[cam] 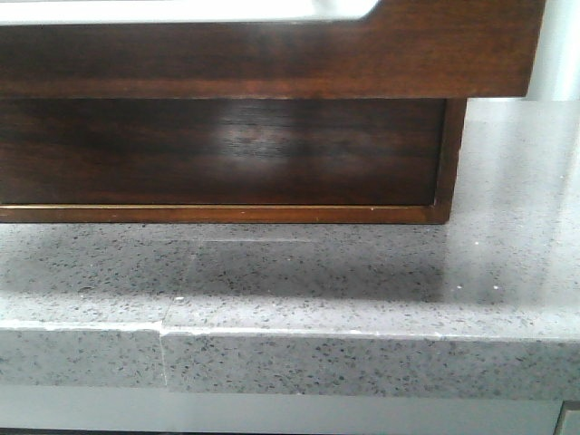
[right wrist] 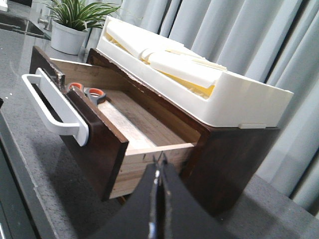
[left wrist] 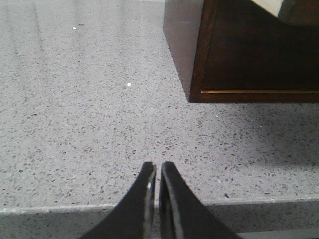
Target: Put scissors in drawer with both arms
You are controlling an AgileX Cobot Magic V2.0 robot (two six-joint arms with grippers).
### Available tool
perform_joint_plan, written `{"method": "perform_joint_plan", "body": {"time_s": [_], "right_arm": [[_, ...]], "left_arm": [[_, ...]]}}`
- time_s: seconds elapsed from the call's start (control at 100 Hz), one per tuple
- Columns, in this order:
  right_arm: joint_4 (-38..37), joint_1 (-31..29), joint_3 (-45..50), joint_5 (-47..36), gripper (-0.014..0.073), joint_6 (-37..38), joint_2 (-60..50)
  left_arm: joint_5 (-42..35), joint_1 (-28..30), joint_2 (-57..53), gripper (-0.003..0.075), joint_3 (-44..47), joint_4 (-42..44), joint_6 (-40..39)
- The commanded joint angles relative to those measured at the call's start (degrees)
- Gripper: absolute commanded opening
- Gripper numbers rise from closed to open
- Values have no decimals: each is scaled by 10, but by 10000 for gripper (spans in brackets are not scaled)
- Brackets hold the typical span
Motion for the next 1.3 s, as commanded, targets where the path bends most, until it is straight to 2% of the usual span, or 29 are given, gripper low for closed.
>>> {"method": "perform_joint_plan", "body": {"time_s": [0.0,0.13,0.34,0.42,0.56,0.64,0.74,1.02,1.29], "right_arm": [[-32,-27,4,-39,-46,12,8],[-15,-127,50,-87,-46,80,8],[166,-347,158,-151,-46,80,8],[217,-426,215,-220,-46,80,8],[223,-514,313,-340,-46,80,7],[227,-536,343,-340,-46,80,5],[234,-544,343,-261,-46,80,-12],[233,-547,343,-173,-46,80,-49],[232,-547,343,-176,-46,80,-49]], "left_arm": [[-30,-1,-17,-20,11,1,-6],[-30,-1,-17,-20,11,1,-6],[-30,-1,-17,-20,11,1,-6],[-30,-1,-17,-20,11,1,-6],[-30,-1,-17,-20,11,1,-6],[-30,-1,-17,-20,11,1,-6],[-30,-1,-17,-20,11,1,-6],[-31,-1,-17,-20,11,1,-6],[-31,-1,-17,-20,11,1,-6]]}}
